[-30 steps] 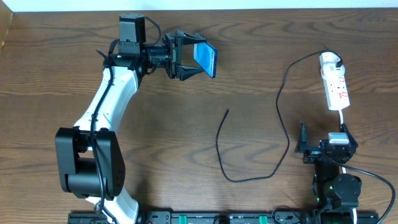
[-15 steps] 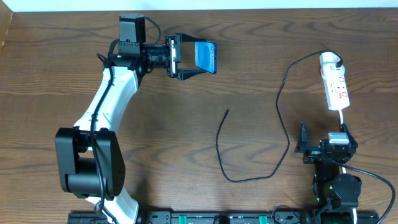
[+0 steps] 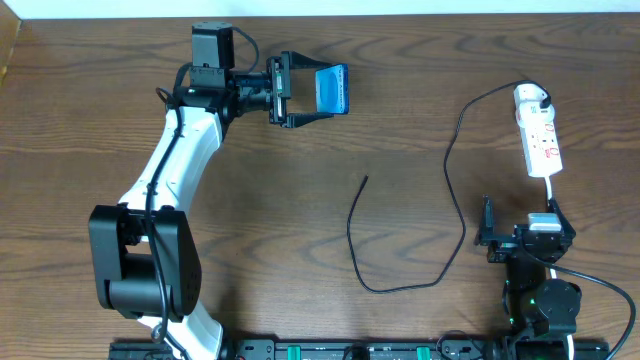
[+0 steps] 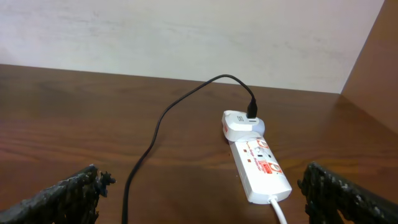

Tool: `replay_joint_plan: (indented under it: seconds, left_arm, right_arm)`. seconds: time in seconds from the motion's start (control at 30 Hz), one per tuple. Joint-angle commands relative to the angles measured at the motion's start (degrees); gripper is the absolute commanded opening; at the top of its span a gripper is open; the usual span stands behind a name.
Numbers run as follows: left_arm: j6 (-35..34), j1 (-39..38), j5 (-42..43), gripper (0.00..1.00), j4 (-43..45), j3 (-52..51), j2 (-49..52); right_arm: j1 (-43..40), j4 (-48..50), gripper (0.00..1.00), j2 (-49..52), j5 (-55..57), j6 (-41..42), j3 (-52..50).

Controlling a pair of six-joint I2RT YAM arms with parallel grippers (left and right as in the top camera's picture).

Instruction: Plug charger to phone and switch on socket

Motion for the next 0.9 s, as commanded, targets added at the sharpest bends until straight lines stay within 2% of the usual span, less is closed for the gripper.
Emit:
replay_joint_plan:
  seconds: [0.0, 0.87]
  left_arm:
    - [-1.62, 0.13, 3.13, 0.07, 0.35, 0.96, -1.70]
    - [-3.34, 0.13, 3.10, 0.07, 0.35, 0.96, -1.70]
  right_arm:
    - [-0.13, -0.07, 0.99, -0.31, -0.15, -0.76, -0.22]
    - [-0.13, -0.07, 0.99, -0.31, -0.15, -0.76, -0.22]
